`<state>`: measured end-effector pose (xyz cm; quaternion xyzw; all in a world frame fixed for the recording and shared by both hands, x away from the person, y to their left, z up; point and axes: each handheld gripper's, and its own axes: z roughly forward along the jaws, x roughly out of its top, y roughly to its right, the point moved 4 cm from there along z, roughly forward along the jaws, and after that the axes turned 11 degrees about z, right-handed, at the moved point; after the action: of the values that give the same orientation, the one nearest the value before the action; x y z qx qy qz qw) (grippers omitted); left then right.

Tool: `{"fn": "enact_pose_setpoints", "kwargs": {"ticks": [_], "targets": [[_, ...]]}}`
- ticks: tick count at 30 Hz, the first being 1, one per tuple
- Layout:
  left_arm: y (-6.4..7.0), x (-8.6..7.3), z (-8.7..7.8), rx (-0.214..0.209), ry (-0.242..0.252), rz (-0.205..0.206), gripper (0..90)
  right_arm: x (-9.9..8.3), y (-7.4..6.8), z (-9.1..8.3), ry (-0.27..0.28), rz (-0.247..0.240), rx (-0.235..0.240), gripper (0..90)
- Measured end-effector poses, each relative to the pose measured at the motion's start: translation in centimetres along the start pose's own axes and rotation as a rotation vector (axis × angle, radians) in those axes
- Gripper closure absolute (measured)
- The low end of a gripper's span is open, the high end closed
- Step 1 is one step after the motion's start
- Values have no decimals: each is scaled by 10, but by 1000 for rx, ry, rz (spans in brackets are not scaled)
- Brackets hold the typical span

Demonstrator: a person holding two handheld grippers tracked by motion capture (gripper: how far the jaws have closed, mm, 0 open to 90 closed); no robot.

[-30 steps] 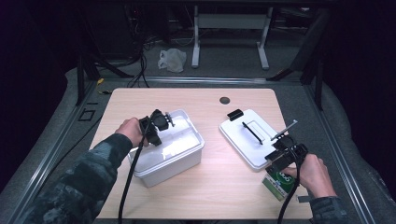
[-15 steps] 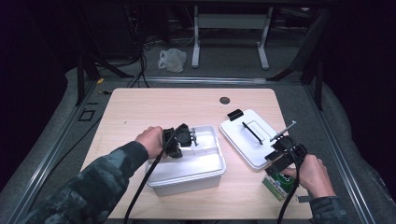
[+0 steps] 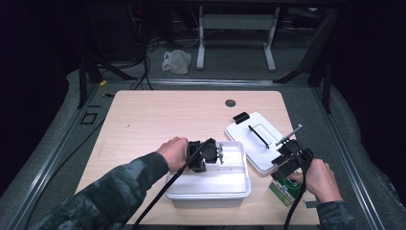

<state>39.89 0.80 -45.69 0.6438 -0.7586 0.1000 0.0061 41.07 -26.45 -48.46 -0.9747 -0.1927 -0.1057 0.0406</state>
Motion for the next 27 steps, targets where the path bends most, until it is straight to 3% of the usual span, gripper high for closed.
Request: {"fn": "enact_pose_setpoints", "kwargs": {"ticks": [10,27], "targets": [[0,16,2,-10,9,12,895,1,0,0,-2,-6,-5,19],[-1,18,-11,-33,32,12,896,-1,-1,-3,2,-12,-1,19]]}}
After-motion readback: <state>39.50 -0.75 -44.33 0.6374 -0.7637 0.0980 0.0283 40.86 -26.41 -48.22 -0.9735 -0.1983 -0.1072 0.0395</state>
